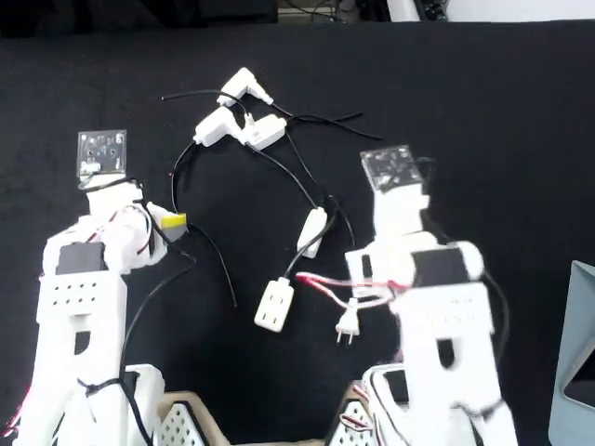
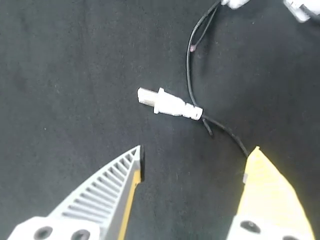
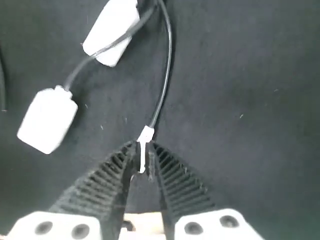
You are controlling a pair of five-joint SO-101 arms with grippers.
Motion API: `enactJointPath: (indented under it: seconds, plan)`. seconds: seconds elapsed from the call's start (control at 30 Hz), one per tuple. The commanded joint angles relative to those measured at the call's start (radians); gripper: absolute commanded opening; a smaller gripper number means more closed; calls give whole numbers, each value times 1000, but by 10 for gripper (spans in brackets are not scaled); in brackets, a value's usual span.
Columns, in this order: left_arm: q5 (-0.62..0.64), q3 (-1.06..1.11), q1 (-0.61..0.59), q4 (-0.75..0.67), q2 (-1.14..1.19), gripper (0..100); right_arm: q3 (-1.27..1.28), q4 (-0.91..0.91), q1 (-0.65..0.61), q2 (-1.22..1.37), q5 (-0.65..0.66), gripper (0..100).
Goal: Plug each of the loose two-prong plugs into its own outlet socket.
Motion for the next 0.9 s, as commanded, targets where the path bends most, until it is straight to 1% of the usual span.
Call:
enactJointPath:
  seconds: [0.0, 0.07, 0.1, 0.27, 0.4, 0.5, 0.6, 0.87]
  plan:
    - [12, 54, 2, -91, -21, 326, -1, -28, -9, 174, -18, 90]
    - [12, 101, 2, -146, -21, 326, -22, -12, -11, 285, -55, 140]
    - [12, 120, 2, -170, -21, 326, -36, -8, -11, 338, -68, 145]
    - [12, 177, 1, -239, -21, 326, -108, -11, -32, 538, -115, 112]
    - [11, 188, 1, -239, -21, 326, -122, -20, -106, 619, -173, 103]
    - [11, 188, 1, -239, -21, 326, -116, -83, -144, 665, -213, 103]
    - [11, 189, 1, -235, -21, 325, -107, -132, -146, 725, -227, 103]
    - [6, 205, 1, -241, -21, 325, -113, -132, -141, 889, -226, 100]
